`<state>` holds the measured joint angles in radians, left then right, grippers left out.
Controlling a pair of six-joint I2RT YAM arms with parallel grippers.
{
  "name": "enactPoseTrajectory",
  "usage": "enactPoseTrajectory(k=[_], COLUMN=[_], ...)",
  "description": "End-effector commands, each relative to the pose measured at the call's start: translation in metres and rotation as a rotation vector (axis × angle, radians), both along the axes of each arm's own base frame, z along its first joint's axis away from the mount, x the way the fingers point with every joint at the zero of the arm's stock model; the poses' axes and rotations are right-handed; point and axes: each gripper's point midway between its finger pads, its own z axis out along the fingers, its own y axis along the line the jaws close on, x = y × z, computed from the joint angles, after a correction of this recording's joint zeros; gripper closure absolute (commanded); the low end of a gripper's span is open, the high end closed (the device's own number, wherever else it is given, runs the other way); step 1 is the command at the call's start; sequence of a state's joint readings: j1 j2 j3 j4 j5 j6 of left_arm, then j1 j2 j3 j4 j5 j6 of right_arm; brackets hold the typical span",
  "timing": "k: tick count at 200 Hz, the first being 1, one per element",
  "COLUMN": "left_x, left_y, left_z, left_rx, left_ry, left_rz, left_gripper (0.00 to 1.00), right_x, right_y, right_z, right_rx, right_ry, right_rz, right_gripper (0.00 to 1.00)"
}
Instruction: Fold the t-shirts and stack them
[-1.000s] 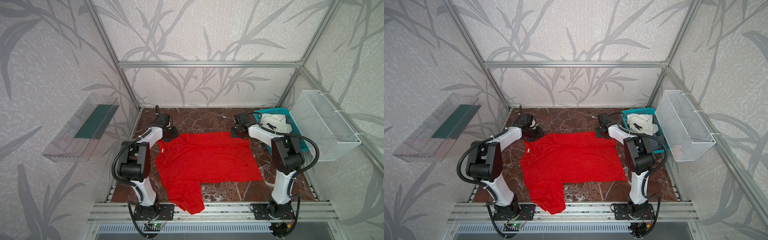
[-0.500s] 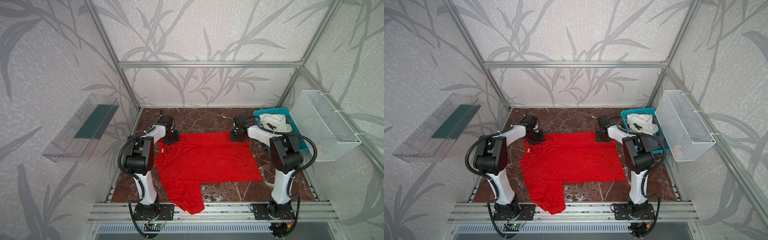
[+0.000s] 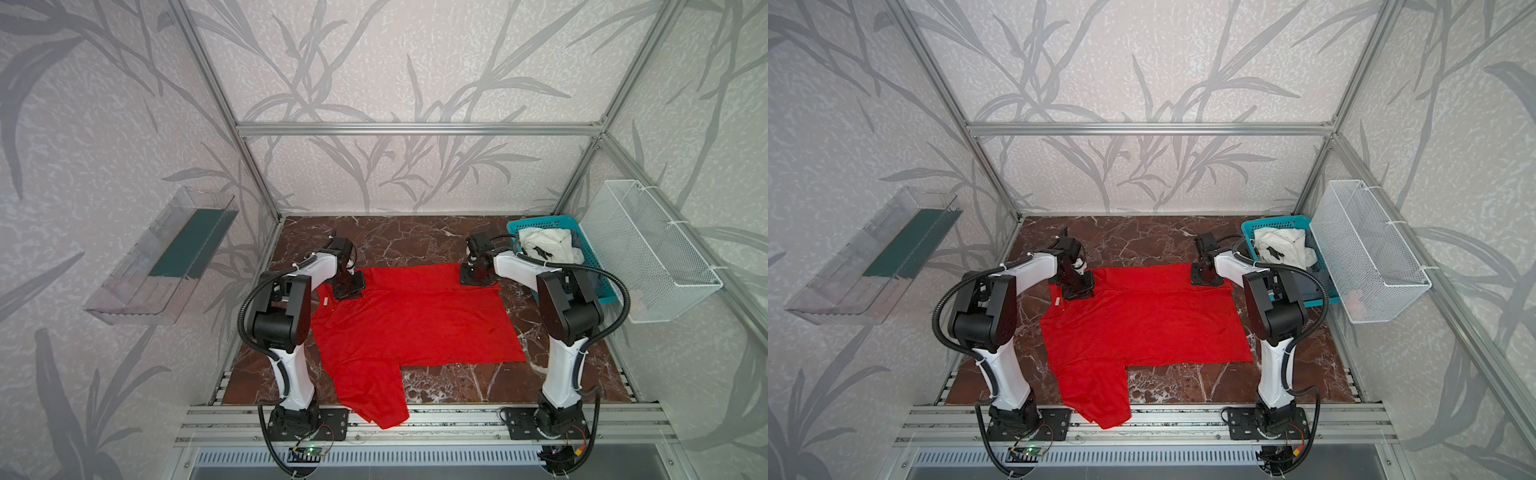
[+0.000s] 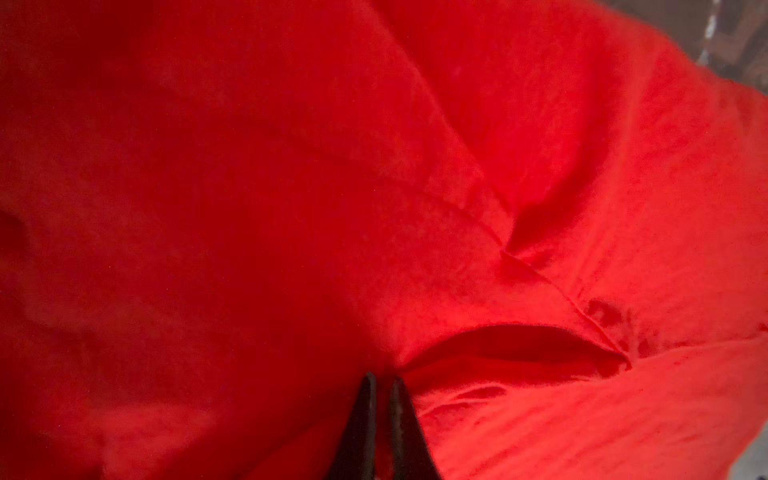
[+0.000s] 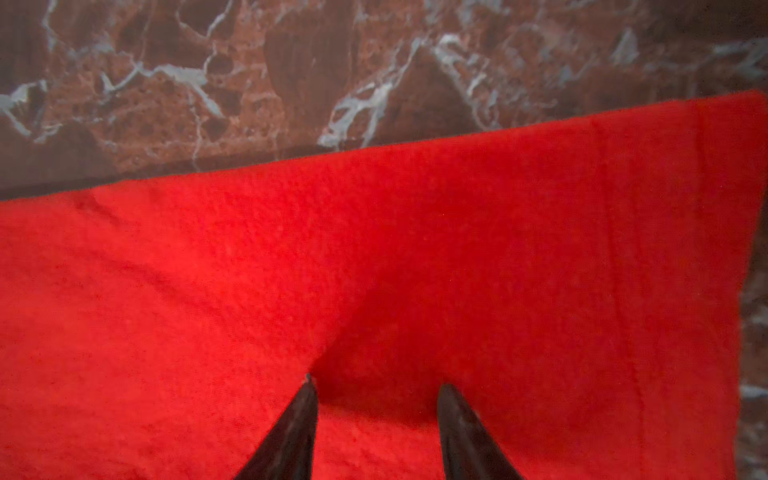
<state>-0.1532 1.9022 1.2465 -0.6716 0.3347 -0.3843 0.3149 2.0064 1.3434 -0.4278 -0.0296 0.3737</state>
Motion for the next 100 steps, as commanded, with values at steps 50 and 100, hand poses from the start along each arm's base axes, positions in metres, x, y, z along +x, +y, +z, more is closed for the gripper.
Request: enactPoseTrajectory(k=[50, 100], left_x=[-0.047, -0.093], left_y=[-0.003, -0.036], left_z=[0.031, 0.039], left_rx=[0.078, 0.040], left_ry=[0.017, 0.053], left_rz=[-0.077, -0.122], left_gripper=[1.00, 1.00], right_x=[-0.010, -0.007], right_y=[-0.006, -0.009], right_z=[-0.017, -0.020], right_rx=[0.003, 0.005], right_ry=[0.058, 0.062], right_rz=[-0.011, -0.019], right_gripper=[0.51, 0.51])
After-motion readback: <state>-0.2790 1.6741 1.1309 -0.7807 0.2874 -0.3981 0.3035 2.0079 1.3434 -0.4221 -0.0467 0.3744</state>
